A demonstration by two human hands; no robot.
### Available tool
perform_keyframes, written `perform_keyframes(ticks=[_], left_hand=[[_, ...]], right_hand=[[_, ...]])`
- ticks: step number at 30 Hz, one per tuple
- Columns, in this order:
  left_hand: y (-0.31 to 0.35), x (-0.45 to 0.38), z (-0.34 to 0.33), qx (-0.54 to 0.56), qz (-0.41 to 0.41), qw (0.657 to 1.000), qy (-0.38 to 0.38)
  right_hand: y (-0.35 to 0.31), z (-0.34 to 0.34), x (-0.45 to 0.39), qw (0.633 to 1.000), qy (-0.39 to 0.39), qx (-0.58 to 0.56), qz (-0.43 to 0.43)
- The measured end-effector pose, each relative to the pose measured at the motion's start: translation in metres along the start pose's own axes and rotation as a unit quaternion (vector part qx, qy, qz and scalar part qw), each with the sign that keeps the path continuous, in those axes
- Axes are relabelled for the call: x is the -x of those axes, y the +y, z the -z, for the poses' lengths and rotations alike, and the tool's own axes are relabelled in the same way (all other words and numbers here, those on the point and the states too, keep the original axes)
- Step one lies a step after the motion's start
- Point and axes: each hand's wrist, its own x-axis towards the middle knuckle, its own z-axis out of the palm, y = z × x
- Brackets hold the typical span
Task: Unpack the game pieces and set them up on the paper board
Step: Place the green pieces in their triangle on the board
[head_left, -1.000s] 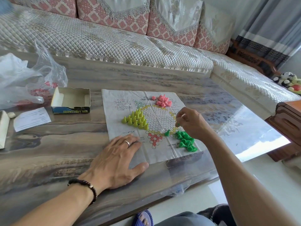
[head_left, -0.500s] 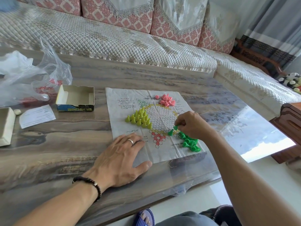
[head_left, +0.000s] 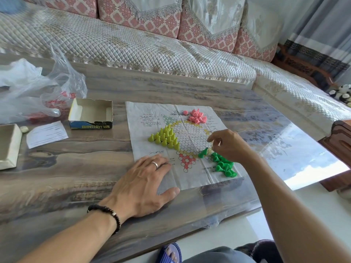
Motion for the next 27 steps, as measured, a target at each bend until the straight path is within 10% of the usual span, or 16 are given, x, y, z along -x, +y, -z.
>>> perform_keyframes(ticks=[13, 27], left_hand=[[0.001, 0.000, 0.000, 0.002, 0.001, 1.000, 0.004], [0.002, 0.000, 0.001, 0.010, 0.000, 1.000, 0.011]], right_hand=[[0.012, -0.007, 0.003, 0.998, -0.054, -0.001, -0.037], [0.012, 0.004, -0.001, 0.988, 0.063, -0.126, -0.060]])
